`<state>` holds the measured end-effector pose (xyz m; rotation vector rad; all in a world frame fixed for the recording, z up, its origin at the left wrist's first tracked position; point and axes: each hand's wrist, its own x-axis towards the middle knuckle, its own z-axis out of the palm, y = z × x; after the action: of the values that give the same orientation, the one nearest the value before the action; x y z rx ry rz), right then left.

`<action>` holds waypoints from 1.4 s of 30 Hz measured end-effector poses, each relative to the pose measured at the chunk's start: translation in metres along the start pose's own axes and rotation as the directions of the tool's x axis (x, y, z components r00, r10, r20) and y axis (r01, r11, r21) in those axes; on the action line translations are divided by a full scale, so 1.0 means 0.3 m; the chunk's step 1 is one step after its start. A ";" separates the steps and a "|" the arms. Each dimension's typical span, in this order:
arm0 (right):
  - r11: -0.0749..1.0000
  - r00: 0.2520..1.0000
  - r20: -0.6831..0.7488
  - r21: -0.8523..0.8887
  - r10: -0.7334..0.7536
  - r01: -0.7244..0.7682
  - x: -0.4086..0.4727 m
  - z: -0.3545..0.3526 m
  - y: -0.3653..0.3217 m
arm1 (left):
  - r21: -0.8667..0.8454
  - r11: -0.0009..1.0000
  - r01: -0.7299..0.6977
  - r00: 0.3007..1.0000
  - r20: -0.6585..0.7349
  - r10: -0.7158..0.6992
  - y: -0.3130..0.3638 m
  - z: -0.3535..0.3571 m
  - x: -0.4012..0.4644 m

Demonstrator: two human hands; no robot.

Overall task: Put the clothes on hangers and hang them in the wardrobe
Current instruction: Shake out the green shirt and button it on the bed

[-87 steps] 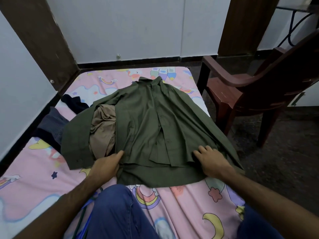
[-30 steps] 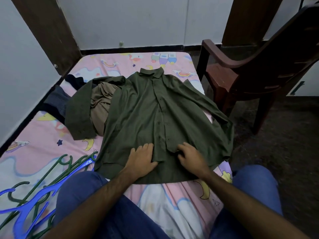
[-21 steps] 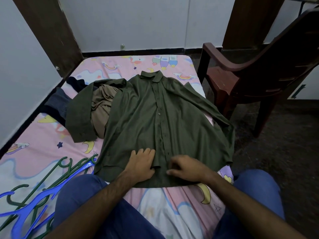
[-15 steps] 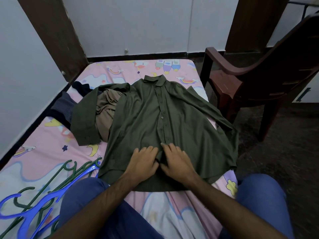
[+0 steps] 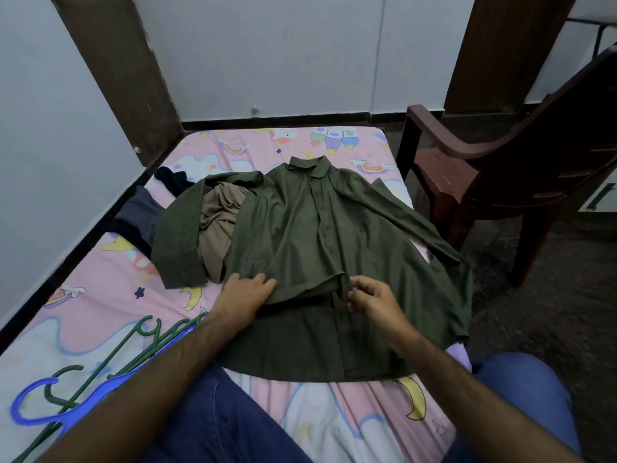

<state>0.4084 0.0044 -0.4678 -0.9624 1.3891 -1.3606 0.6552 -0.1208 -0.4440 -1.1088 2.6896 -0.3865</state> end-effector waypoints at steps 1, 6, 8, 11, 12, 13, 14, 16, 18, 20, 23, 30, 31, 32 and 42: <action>0.997 0.999 0.006 -0.057 -0.042 0.042 -0.001 -0.020 -0.002 | 0.015 1.000 -0.011 1.000 -0.022 0.012 -0.045 -0.010 -0.025; 0.502 0.907 0.351 -0.755 -0.232 0.421 0.004 -0.073 -0.012 | 0.220 0.958 -0.182 0.973 -0.102 0.208 -0.225 -0.053 -0.180; 0.222 0.824 0.524 -0.796 -0.214 0.564 -0.016 -0.042 -0.002 | 0.258 0.937 -0.234 0.969 -0.021 0.248 -0.240 -0.093 -0.234; -0.021 0.692 0.689 -0.712 -0.216 0.702 -0.047 0.029 0.046 | 0.255 0.924 -0.285 0.952 0.185 0.243 -0.231 -0.101 -0.260; -0.072 0.657 0.724 -0.682 -0.212 0.728 -0.056 0.050 0.067 | 0.263 0.920 -0.290 0.945 0.230 0.232 -0.225 -0.108 -0.259; -0.106 0.628 0.749 -0.656 -0.210 0.747 -0.067 0.069 0.082 | 0.284 0.912 -0.296 0.940 0.257 0.225 -0.218 -0.115 -0.252; -0.125 0.605 0.768 -0.635 -0.210 0.762 -0.073 0.081 0.096 | 0.297 0.908 -0.295 0.935 0.286 0.210 -0.205 -0.121 -0.241; -0.136 0.587 0.789 -0.612 -0.182 0.779 -0.080 0.089 0.120 | 0.300 0.909 -0.290 0.911 0.378 0.166 -0.172 -0.126 -0.210; -0.117 0.597 0.796 -0.605 -0.098 0.788 -0.087 0.085 0.142 | 0.240 0.933 -0.270 0.902 0.402 0.157 -0.123 -0.129 -0.159; 0.020 0.614 0.789 -0.614 -0.001 0.789 -0.096 0.080 0.154 | 0.093 0.961 -0.262 0.928 0.299 0.224 -0.065 -0.123 -0.092; 0.519 0.714 0.695 -0.644 0.089 0.562 -0.104 0.072 0.120 | -0.438 0.876 -0.202 0.966 0.059 0.252 0.041 -0.054 0.012; 0.553 0.998 0.042 -0.831 -0.049 0.062 0.010 0.028 0.134 | -0.837 0.544 0.052 0.995 0.000 -0.096 0.269 0.144 0.116; 0.497 1.000 0.001 -0.868 -0.001 0.001 0.013 0.037 0.151 | -0.847 0.526 0.073 0.990 -0.004 -0.143 0.280 0.166 0.120; 0.432 0.999 -0.030 -0.901 0.019 -0.035 0.011 0.048 0.165 | -0.851 0.518 0.085 0.984 -0.009 -0.177 0.287 0.182 0.122; 0.481 0.982 -0.190 -0.859 0.017 -0.174 0.047 0.054 0.170 | -0.907 0.307 0.288 0.926 0.181 -0.332 0.318 0.228 0.138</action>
<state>0.4243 -0.0093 -0.5190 -1.4002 2.3180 -0.5438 0.5832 -0.0962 -0.5425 -1.8839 2.6125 1.3211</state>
